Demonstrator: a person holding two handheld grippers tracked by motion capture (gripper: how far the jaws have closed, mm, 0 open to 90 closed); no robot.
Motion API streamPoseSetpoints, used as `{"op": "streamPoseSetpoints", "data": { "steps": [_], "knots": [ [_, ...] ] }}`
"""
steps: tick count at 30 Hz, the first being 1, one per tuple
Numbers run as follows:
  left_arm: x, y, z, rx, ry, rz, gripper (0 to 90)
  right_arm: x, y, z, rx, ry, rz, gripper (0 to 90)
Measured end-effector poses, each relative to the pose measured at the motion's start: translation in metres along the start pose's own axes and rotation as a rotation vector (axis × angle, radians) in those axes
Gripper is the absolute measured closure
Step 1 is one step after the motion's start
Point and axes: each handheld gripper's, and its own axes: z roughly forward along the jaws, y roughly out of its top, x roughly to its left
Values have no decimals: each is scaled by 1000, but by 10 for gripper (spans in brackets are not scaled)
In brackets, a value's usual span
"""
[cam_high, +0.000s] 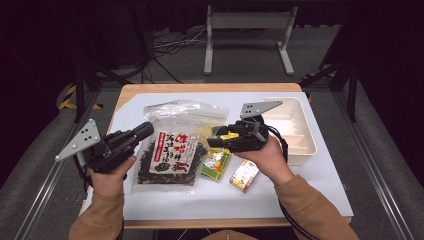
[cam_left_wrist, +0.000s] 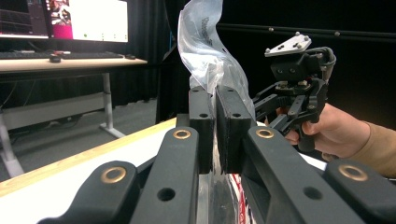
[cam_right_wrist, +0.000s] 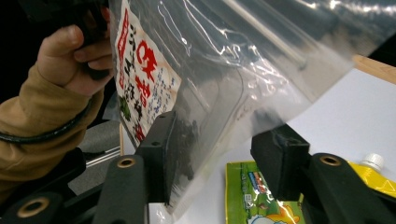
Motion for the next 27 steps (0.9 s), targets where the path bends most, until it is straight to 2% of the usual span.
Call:
{"op": "streamPoseSetpoints", "data": {
  "steps": [3, 8, 11, 12, 15, 27],
  "knots": [
    [1, -3, 1, -27, -16, -9, 858, -1, 1, 1, -21, 12, 18, 544],
    [0, -6, 5, -15, -12, -14, 857, 1, 2, 6, -19, 18, 20, 609],
    [1, -6, 5, -17, -13, -15, 857, 0, 3, 5, -23, 27, 11, 705],
    [1, -7, 4, -17, -9, -15, 857, 0, 3, 5, -23, 27, 11, 705],
    [4, -8, 3, -17, -4, -30, 856, 1, 5, -1, -20, 35, -10, 805],
    [3, -8, 6, -18, -18, -24, 834, 7, 7, -13, -46, 19, -27, 834]
  ]
}}
